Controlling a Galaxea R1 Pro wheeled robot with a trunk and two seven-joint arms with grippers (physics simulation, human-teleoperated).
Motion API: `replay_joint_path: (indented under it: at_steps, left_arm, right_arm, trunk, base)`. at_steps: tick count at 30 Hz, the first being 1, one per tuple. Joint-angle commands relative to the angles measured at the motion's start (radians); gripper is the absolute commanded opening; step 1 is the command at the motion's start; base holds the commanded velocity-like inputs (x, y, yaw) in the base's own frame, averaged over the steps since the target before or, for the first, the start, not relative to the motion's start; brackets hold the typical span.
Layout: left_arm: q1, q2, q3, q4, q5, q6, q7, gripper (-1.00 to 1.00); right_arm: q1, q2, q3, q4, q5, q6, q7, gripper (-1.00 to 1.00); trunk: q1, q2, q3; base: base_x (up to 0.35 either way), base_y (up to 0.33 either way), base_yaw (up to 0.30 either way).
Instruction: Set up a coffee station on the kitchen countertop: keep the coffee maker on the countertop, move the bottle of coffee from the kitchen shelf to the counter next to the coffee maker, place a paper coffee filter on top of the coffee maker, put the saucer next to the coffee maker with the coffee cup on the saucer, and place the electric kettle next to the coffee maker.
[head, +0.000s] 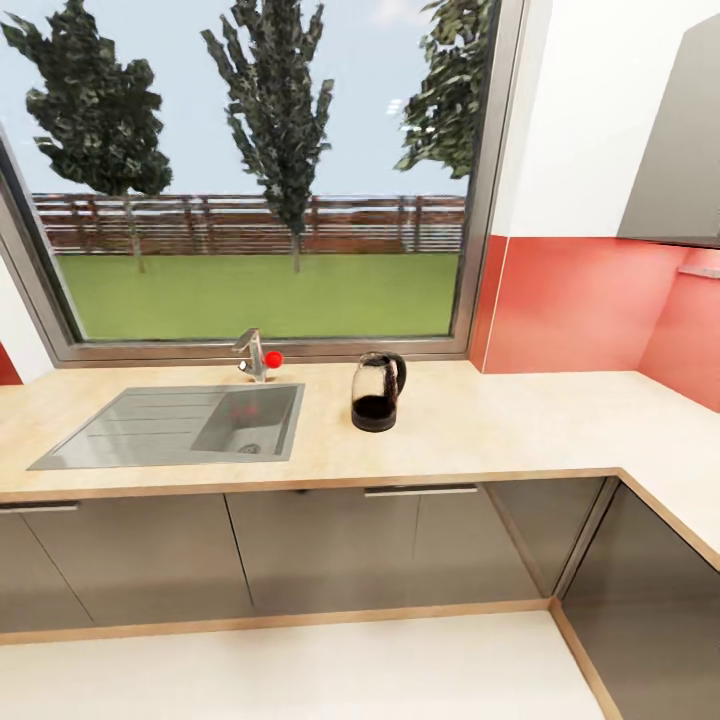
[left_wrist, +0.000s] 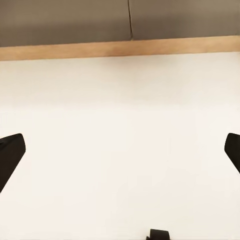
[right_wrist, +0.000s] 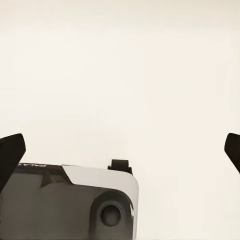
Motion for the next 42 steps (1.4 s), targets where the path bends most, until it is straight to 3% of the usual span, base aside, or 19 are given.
replay_joint_path:
  at_steps: [1, 2, 10, 20, 26, 34, 35, 36, 40, 42]
  left_arm:
    - [-0.001, 0.001, -0.008, 0.006, 0.008, -0.003, 0.005, 1.0]
    - [0.0, 0.008, -0.008, 0.071, 0.005, -0.002, 0.006, 1.0]
    - [0.001, 0.002, -0.012, 0.102, -0.003, -0.007, 0.004, 1.0]
    - [0.001, 0.005, -0.011, 0.113, 0.001, -0.005, 0.005, 1.0]
    - [0.001, 0.012, -0.009, 0.182, 0.003, -0.003, 0.006, 1.0]
    - [0.002, 0.017, -0.009, 0.231, 0.003, 0.002, 0.006, 1.0]
    - [0.002, 0.016, -0.009, 0.232, 0.003, 0.003, 0.006, 1.0]
    - [0.003, 0.017, -0.009, 0.234, 0.002, 0.007, 0.008, 1.0]
    - [0.005, 0.018, -0.009, 0.237, 0.002, 0.008, 0.009, 1.0]
    - [0.005, 0.018, -0.009, 0.247, 0.003, 0.009, 0.009, 1.0]
  right_arm:
    - [-0.001, 0.0, 0.007, 0.001, -0.011, -0.003, 0.004, 1.0]
    - [-0.001, -0.001, 0.007, -0.001, -0.011, -0.003, 0.0, 1.0]
    - [-0.002, 0.001, 0.009, -0.02, -0.01, -0.004, 0.0, 1.0]
    - [-0.002, -0.007, 0.0, -0.364, -0.012, -0.009, -0.004, 1.0]
    - [-0.005, -0.008, -0.01, -0.566, -0.015, -0.02, -0.005, 1.0]
    - [-0.017, -0.007, -0.09, -0.827, -0.015, -0.02, -0.003, 1.0]
    - [-0.025, -0.007, -0.093, -0.855, -0.015, -0.018, -0.003, 1.0]
    - [-0.084, -0.007, -0.097, -0.937, -0.015, -0.006, -0.004, 1.0]
    - [-0.123, -0.007, -0.097, -0.95, -0.015, 0.048, -0.002, 1.0]
    - [-0.143, -0.007, -0.096, -0.958, -0.015, 0.112, -0.001, 1.0]
  trunk:
    - [0.001, -0.002, -0.002]
    - [0.001, -0.002, -0.002]
    - [0.001, -0.002, -0.002]
    - [0.001, -0.002, -0.002]
    - [0.001, -0.002, -0.002]
    - [0.001, -0.002, -0.002]
    - [0.001, -0.002, -0.002]
    - [0.001, -0.002, -0.002]
    - [0.001, -0.002, -0.002]
    - [0.001, -0.002, -0.002]
  base:
    - [0.0, 0.0, -0.014]
    - [0.0, 0.0, 0.0]
    - [0.0, 0.0, 0.0]
    - [0.0, 0.0, 0.0]
    - [0.0, 0.0, 0.0]
    - [0.126, -0.065, 0.0]
    - [0.228, -0.154, 0.0]
    - [0.24, -0.167, 0.0]
    - [0.24, -0.17, 0.0]
    - [0.241, -0.181, 0.0]
